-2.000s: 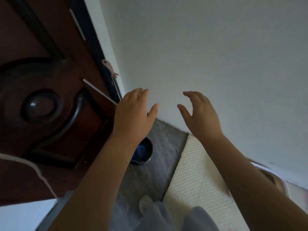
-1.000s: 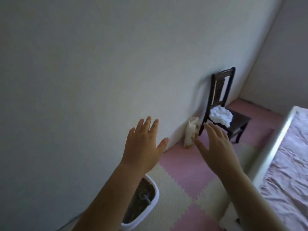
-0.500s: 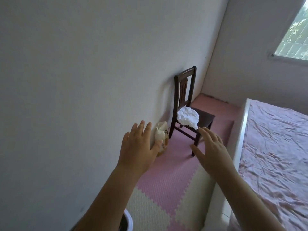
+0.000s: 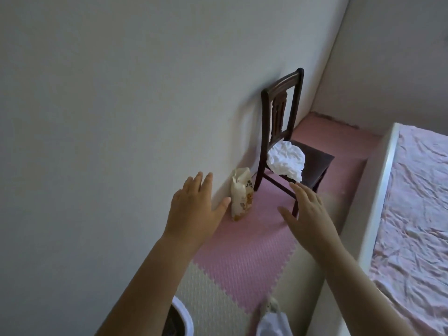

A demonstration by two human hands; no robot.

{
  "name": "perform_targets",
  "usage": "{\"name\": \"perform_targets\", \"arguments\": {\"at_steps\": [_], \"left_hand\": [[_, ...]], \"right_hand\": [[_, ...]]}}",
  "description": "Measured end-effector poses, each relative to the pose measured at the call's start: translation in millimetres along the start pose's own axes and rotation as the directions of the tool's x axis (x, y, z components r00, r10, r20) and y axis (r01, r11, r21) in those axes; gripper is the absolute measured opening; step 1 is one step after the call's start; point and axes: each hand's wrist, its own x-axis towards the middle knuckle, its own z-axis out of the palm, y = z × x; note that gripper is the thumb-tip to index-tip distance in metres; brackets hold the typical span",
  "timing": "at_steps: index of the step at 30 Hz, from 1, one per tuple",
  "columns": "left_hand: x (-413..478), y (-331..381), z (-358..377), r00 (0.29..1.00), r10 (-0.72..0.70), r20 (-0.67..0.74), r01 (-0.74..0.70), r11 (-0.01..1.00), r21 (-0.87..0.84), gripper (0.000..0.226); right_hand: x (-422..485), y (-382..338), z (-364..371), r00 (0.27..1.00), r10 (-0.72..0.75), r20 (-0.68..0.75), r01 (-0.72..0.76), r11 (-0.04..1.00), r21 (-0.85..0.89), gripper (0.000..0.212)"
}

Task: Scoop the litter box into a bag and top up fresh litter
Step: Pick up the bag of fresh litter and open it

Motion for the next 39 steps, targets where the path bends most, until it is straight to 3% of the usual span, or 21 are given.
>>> {"name": "perform_targets", "arguments": {"at_steps": [6,11,16,25,33,39], "left_hand": [[91,68,30,1.000,0.004,-0.027,-0.006,0.996,-0.086,0.067],[149,101,56,0.998,-0.056,-0.014,0.055,0.997,-0.056,0.067],[188,118,77,0.996,-0.090,0.019,0.090,0.996,-0.013,0.068],[285,137,122,0.989,-0.144,0.035,0.144,0.990,0.008,0.069],[381,153,170,0.965,-0.256,0.050,0.258,0.964,-0.061,0.067],[443,178,187,0.970,-0.233,0.066,0.238,0.968,-0.075,0.066]], "right_hand": [[99,57,-8,0.995,-0.068,0.070,0.068,0.998,0.016,0.069],[166,125,-26,0.991,-0.079,0.105,0.080,0.997,-0.011,0.072],[208,162,-31,0.989,-0.074,0.131,0.071,0.997,0.031,0.071],[303,202,-21,0.964,-0.192,0.182,0.186,0.981,0.048,0.071],[395,251,-23,0.914,-0.287,0.288,0.301,0.954,-0.005,0.069],[449,280,-24,0.905,-0.320,0.279,0.331,0.944,0.009,0.068]]}}
